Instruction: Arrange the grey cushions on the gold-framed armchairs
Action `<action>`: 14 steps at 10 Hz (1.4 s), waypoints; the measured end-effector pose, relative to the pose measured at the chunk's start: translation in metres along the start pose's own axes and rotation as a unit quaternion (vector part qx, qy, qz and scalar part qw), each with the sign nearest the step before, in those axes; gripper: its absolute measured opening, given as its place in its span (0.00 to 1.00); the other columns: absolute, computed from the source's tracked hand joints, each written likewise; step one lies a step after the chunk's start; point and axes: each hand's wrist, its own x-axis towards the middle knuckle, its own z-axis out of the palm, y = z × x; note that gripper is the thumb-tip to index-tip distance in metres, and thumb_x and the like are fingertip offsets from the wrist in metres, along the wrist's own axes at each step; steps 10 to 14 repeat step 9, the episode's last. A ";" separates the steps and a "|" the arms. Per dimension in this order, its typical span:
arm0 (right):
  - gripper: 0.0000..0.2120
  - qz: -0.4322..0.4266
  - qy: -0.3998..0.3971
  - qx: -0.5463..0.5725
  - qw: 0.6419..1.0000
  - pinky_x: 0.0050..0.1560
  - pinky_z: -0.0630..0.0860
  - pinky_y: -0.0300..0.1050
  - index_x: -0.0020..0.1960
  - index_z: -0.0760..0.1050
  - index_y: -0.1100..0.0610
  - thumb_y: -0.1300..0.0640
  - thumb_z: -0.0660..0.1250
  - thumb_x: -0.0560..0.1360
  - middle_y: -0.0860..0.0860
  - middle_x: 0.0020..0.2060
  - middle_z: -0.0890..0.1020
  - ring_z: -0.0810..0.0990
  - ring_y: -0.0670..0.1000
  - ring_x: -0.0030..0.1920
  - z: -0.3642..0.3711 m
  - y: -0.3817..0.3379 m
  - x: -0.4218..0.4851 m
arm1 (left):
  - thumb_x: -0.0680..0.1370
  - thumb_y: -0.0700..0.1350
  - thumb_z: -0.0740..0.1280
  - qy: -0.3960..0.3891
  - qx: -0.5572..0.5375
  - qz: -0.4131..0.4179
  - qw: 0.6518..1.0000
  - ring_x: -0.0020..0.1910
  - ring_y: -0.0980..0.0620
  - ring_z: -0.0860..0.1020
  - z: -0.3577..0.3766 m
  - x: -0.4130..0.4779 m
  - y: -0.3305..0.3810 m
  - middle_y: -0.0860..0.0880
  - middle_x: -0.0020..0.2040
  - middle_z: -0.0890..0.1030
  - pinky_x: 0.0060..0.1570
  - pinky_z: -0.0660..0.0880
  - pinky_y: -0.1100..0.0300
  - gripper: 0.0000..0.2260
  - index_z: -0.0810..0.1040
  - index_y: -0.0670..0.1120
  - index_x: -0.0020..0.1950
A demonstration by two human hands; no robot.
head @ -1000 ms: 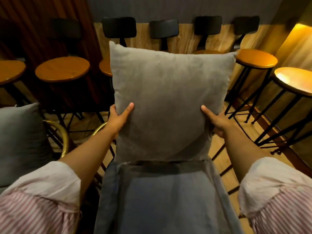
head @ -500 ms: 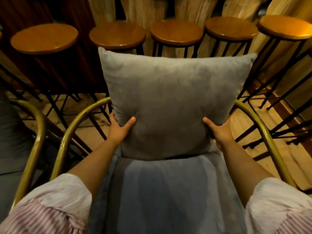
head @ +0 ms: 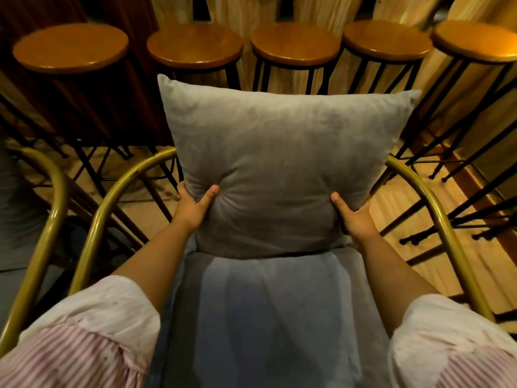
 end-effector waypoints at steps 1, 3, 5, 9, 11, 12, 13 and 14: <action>0.42 0.012 -0.015 -0.027 0.999 0.66 0.66 0.44 0.77 0.52 0.53 0.49 0.72 0.71 0.51 0.73 0.66 0.66 0.53 0.71 -0.005 -0.002 -0.003 | 0.75 0.56 0.65 -0.008 -0.007 -0.016 1.000 0.72 0.40 0.65 -0.004 -0.008 0.006 0.42 0.75 0.64 0.68 0.65 0.49 0.36 0.52 0.43 0.76; 0.32 0.044 -0.039 -0.059 0.997 0.55 0.74 0.44 0.75 0.62 0.55 0.55 0.70 0.74 0.54 0.68 0.73 0.71 0.57 0.69 -0.022 -0.036 -0.037 | 0.78 0.56 0.62 -0.032 -0.002 -0.024 0.999 0.72 0.38 0.66 -0.018 -0.051 0.030 0.42 0.75 0.64 0.69 0.66 0.43 0.30 0.56 0.50 0.77; 0.21 0.014 -0.084 -0.167 0.982 0.40 0.70 0.38 0.70 0.69 0.62 0.57 0.63 0.79 0.60 0.66 0.75 0.74 0.57 0.66 -0.040 -0.107 -0.108 | 0.80 0.49 0.61 -0.083 0.130 0.071 0.985 0.71 0.42 0.68 -0.033 -0.148 0.095 0.41 0.72 0.69 0.67 0.67 0.50 0.24 0.63 0.43 0.74; 0.28 -0.248 -0.230 -0.452 0.826 0.75 0.52 0.62 0.76 0.60 0.54 0.47 0.60 0.79 0.54 0.76 0.63 0.50 0.58 0.78 -0.040 -0.220 -0.291 | 0.81 0.55 0.55 -0.085 0.460 0.127 0.875 0.78 0.43 0.52 -0.142 -0.355 0.161 0.45 0.79 0.56 0.74 0.57 0.47 0.25 0.58 0.50 0.76; 0.28 -0.248 -0.230 -0.452 0.826 0.75 0.52 0.62 0.76 0.60 0.54 0.47 0.60 0.79 0.54 0.76 0.63 0.50 0.58 0.78 -0.040 -0.220 -0.291 | 0.81 0.55 0.55 -0.085 0.460 0.127 0.875 0.78 0.43 0.52 -0.142 -0.355 0.161 0.45 0.79 0.56 0.74 0.57 0.47 0.25 0.58 0.50 0.76; 0.28 -0.248 -0.230 -0.452 0.826 0.75 0.52 0.62 0.76 0.60 0.54 0.47 0.60 0.79 0.54 0.76 0.63 0.50 0.58 0.78 -0.040 -0.220 -0.291 | 0.81 0.55 0.55 -0.085 0.460 0.127 0.875 0.78 0.43 0.52 -0.142 -0.355 0.161 0.45 0.79 0.56 0.74 0.57 0.47 0.25 0.58 0.50 0.76; 0.28 -0.248 -0.230 -0.452 0.826 0.75 0.52 0.62 0.76 0.60 0.54 0.47 0.60 0.79 0.54 0.76 0.63 0.50 0.58 0.78 -0.040 -0.220 -0.291 | 0.81 0.55 0.55 -0.085 0.460 0.127 0.875 0.78 0.43 0.52 -0.142 -0.355 0.161 0.45 0.79 0.56 0.74 0.57 0.47 0.25 0.58 0.50 0.76; 0.28 -0.248 -0.230 -0.452 0.826 0.75 0.52 0.62 0.76 0.60 0.54 0.47 0.60 0.79 0.54 0.76 0.63 0.50 0.58 0.78 -0.040 -0.220 -0.291 | 0.81 0.55 0.55 -0.085 0.460 0.127 0.875 0.78 0.43 0.52 -0.142 -0.355 0.161 0.45 0.79 0.56 0.74 0.57 0.47 0.25 0.58 0.50 0.76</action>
